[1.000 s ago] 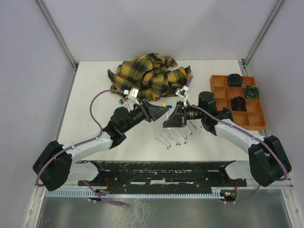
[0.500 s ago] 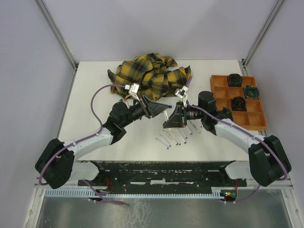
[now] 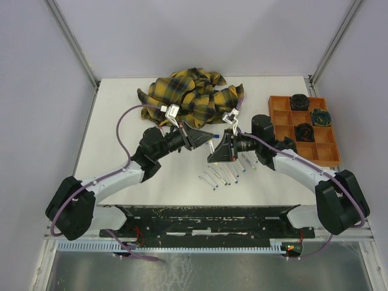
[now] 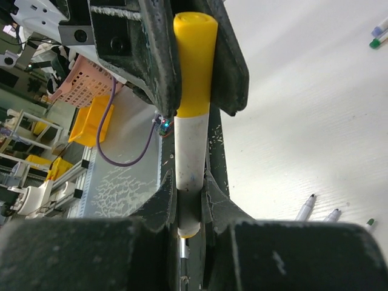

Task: Open the pen caps
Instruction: Open the pen cap from the pen.

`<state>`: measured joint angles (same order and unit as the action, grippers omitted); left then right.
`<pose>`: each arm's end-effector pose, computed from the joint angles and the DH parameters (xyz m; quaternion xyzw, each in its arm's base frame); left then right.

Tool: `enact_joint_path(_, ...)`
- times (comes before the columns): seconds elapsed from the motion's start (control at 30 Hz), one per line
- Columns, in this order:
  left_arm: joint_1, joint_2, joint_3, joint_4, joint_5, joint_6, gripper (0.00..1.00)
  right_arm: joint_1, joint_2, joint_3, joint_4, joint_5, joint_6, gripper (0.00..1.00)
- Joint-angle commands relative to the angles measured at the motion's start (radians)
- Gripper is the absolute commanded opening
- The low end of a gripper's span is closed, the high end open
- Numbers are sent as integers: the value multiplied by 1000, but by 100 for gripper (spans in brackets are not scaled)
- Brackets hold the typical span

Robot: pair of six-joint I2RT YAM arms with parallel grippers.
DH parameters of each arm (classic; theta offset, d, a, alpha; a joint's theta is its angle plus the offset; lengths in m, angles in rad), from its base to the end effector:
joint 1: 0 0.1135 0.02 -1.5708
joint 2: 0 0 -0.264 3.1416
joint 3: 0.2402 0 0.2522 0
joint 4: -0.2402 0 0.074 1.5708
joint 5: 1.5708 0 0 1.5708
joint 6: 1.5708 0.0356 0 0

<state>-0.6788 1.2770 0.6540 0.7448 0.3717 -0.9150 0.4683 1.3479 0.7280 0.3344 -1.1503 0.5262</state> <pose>0.2128 -0.1883 0.2850 0.0607 0.6631 -0.6119 0.4268 0.2359 0.1558 0.2526 -0.3064 0.6809 0.6226 0.2343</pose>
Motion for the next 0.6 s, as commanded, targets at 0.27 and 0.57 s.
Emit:
enact_joint_path(0.27,234,-21,219,200,-79,127,3,103,97,71,-118,-21,-118,0)
enact_joint_path(0.57,381,-11,221,328,-91,-33,3,134,104,72,-155,5,-151,0)
